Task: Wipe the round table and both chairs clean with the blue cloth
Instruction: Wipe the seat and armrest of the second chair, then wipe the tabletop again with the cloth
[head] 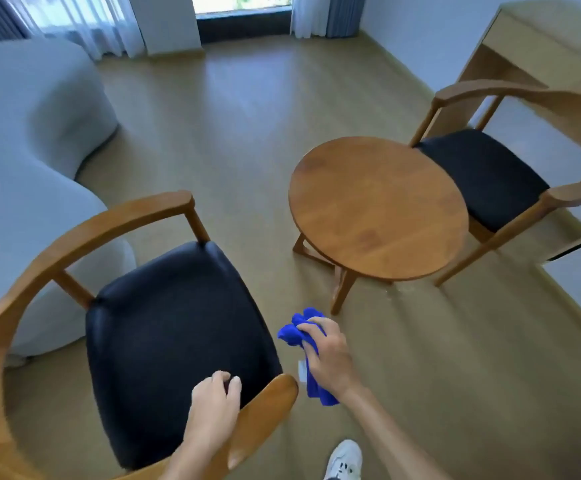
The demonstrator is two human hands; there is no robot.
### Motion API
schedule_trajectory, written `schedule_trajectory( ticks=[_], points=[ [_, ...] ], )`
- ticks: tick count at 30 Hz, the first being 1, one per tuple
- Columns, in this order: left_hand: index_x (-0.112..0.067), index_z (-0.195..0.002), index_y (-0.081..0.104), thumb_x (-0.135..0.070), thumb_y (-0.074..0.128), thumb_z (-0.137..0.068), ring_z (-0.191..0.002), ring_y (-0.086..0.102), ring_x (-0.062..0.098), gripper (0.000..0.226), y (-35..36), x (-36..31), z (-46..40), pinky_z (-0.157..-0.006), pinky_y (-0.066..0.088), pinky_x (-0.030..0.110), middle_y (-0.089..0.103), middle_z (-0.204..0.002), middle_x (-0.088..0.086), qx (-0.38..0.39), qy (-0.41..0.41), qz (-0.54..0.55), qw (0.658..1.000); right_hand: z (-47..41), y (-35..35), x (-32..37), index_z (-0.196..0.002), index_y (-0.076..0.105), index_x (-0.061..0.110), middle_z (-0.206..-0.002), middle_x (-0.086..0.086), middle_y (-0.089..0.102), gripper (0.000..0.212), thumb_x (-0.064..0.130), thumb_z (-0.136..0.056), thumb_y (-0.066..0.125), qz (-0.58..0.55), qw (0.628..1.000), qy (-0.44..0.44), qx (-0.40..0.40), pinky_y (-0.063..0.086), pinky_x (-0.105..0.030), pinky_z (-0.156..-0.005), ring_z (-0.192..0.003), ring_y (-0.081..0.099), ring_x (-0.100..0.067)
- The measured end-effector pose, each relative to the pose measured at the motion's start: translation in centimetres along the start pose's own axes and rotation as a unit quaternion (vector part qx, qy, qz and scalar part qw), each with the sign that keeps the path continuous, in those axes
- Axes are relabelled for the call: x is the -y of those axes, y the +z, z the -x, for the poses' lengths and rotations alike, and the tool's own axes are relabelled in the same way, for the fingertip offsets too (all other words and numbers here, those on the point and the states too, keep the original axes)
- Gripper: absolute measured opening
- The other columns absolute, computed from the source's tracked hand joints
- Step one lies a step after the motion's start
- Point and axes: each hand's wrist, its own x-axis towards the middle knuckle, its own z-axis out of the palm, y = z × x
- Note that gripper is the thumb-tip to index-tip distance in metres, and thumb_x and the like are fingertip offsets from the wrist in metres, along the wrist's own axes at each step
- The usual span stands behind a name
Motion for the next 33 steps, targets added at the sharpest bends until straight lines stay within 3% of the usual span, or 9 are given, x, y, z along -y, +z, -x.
schedule_trajectory(
  ticks=[4, 7, 10, 15, 20, 23, 27, 30, 33],
  points=[
    [-0.017, -0.108, 0.066, -0.045, 0.041, -0.099, -0.106, 0.06, 0.017, 0.039, 1.6, -13.2, 1.8, -0.09, 0.044, 0.034, 0.068, -0.111, 0.002, 0.138, -0.046, 0.343, 0.928, -0.4, -7.1, 0.4, -0.119, 0.062, 0.018, -0.124, 0.014, 0.048, 0.031, 0.01, -0.089, 0.057, -0.155, 0.987, -0.015, -0.04, 0.031, -0.013, -0.105, -0.122, 0.043, 0.001],
    [-0.015, -0.109, 0.072, -0.057, 0.044, -0.093, -0.081, 0.069, 0.017, 0.052, 2.3, -20.5, 2.7, -0.069, 0.052, 0.031, 0.073, -0.098, 0.007, 0.214, -0.019, 0.474, 0.854, -1.6, -12.3, -0.2, -0.126, 0.056, 0.02, -0.132, 0.012, 0.046, 0.035, 0.013, -0.091, 0.055, -0.197, 0.98, -0.024, -0.033, 0.031, -0.013, -0.106, -0.126, 0.038, 0.006],
    [-0.018, -0.111, 0.071, -0.055, 0.053, -0.089, -0.084, 0.07, 0.018, 0.047, 2.8, -26.8, 3.4, -0.071, 0.052, 0.03, 0.073, -0.102, 0.008, 0.233, 0.038, 0.493, 0.838, -3.8, -17.0, -1.7, -0.131, 0.047, 0.017, -0.135, 0.006, 0.045, 0.044, 0.008, -0.09, 0.059, -0.22, 0.975, -0.01, -0.032, 0.035, -0.026, -0.109, -0.13, 0.04, -0.006],
    [-0.005, -0.117, 0.06, -0.012, 0.061, -0.091, -0.094, 0.069, 0.028, 0.027, 4.0, -34.5, 2.1, -0.066, 0.055, 0.031, 0.07, -0.109, 0.019, 0.158, 0.075, 0.486, 0.856, -7.8, -22.9, -4.1, -0.139, 0.043, 0.011, -0.149, 0.005, 0.035, 0.06, 0.011, -0.083, 0.066, -0.165, 0.984, -0.054, -0.032, 0.024, -0.029, -0.117, -0.142, 0.026, -0.01],
    [-0.009, -0.117, 0.058, -0.014, 0.061, -0.089, -0.085, 0.069, 0.023, 0.029, 4.1, -40.1, -2.4, -0.056, 0.052, 0.027, 0.072, -0.101, 0.012, 0.135, 0.076, 0.504, 0.85, -12.7, -25.6, -7.7, -0.136, 0.049, 0.023, -0.152, 0.0, 0.027, 0.061, 0.035, -0.078, 0.066, -0.046, 0.994, -0.062, -0.081, 0.031, -0.034, -0.111, -0.139, 0.027, -0.013],
    [-0.013, -0.122, 0.054, -0.017, 0.06, -0.09, -0.101, 0.066, 0.029, 0.033, 4.9, -43.3, -6.4, -0.072, 0.056, 0.037, 0.07, -0.111, 0.013, 0.158, 0.047, 0.529, 0.832, -16.7, -25.1, -10.2, -0.142, 0.037, 0.035, -0.155, 0.002, 0.016, 0.072, 0.048, -0.076, 0.064, -0.015, 0.999, -0.03, -0.031, 0.032, -0.034, -0.111, -0.139, 0.023, -0.013],
    [-0.011, -0.121, 0.058, -0.026, 0.056, -0.093, -0.095, 0.066, 0.029, 0.032, 6.9, -46.1, -12.6, -0.072, 0.056, 0.041, 0.071, -0.109, 0.013, 0.241, 0.007, 0.544, 0.804, -23.3, -23.9, -14.7, -0.142, 0.033, 0.039, -0.149, 0.006, 0.019, 0.067, 0.035, -0.082, 0.064, -0.025, 0.999, 0.031, -0.002, 0.038, -0.028, -0.103, -0.134, 0.03, -0.014],
    [-0.018, -0.128, 0.056, -0.028, 0.048, -0.095, -0.115, 0.058, 0.02, 0.035, 8.5, -46.6, -17.4, -0.094, 0.045, 0.041, 0.062, -0.13, 0.004, 0.212, 0.043, 0.42, 0.881, -27.2, -22.4, -19.5, -0.138, 0.038, 0.036, -0.141, 0.008, 0.028, 0.059, 0.016, -0.085, 0.058, -0.017, 0.999, 0.044, -0.004, 0.038, -0.018, -0.091, -0.126, 0.041, -0.014],
    [-0.024, -0.15, 0.028, -0.025, 0.042, -0.097, -0.145, 0.02, 0.016, 0.055, 10.6, -44.5, -22.9, -0.117, 0.02, 0.035, 0.025, -0.158, -0.002, 0.052, 0.098, 0.119, 0.987, -30.3, -19.9, -23.8, -0.136, 0.044, 0.03, -0.142, 0.0, 0.031, 0.06, 0.012, -0.082, 0.063, 0.037, 0.999, 0.039, -0.003, 0.035, -0.02, -0.094, -0.127, 0.038, -0.021]
  ],
)
